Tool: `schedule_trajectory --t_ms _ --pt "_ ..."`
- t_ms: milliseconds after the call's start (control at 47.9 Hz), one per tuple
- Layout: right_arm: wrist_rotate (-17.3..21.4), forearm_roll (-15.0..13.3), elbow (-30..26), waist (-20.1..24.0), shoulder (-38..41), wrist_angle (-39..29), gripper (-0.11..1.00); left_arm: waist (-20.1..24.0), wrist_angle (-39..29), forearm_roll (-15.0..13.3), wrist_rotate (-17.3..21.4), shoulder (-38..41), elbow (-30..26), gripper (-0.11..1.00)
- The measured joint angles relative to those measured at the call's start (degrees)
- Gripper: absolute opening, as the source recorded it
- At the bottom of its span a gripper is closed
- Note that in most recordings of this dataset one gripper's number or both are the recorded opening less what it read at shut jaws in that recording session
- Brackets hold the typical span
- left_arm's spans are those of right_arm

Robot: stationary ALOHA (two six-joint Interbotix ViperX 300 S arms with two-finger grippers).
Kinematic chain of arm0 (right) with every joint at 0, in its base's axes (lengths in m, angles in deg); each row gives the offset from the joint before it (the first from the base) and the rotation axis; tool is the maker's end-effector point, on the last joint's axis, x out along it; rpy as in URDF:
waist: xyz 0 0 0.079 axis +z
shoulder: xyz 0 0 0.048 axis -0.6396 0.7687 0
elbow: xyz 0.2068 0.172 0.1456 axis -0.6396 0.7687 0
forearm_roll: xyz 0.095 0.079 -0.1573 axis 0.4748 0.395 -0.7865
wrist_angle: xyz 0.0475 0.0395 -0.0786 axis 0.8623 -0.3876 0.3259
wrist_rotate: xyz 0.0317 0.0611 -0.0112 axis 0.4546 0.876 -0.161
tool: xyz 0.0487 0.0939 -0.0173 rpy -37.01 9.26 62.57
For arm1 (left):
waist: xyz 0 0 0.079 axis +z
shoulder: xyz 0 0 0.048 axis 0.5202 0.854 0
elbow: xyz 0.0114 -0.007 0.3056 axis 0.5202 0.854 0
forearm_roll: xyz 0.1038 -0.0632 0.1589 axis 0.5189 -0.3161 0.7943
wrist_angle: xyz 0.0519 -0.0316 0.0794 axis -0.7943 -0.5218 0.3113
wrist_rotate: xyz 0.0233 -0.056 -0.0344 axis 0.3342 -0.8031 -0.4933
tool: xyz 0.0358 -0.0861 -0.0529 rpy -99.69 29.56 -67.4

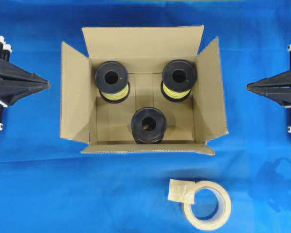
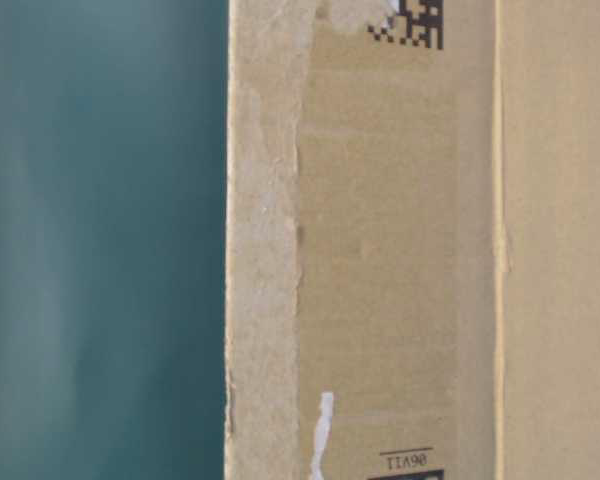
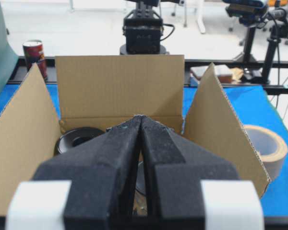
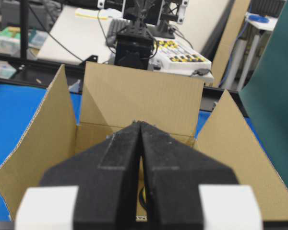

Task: Close the cardboard box.
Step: 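Move both grippers inward toward the side flaps of the box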

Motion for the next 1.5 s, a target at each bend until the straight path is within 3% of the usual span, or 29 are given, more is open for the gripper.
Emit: schedule_trajectory --t_ms 292,648,1107,1274,1504 --pt "0.35 1.14 -0.09 -0.35 -1.67 -3.43 0.00 0.00 -3.25 -1.58 0.70 -1.76 0.53 0.00" --pt "0.35 4.75 2.72 -0.79 -1.76 -8.26 0.00 0.00 -4.48 -1.76 -0.26 -2.64 6.68 0.00" --pt "0.35 7.73 6.33 -0.79 5.27 -9.23 0.00 0.00 -8.70 -2.02 -4.83 -1.05 11.87 0.00" --pt "0.44 8.09 7.03 -0.79 10.72 -6.94 0.00 0.00 -5.62 -2.11 -4.83 2.81 13.45 0.00" --pt "0.44 8.35 7.12 -0.79 18.19 -0.53 0.00 0.00 5.01 -2.20 -4.83 12.13 13.80 0.00"
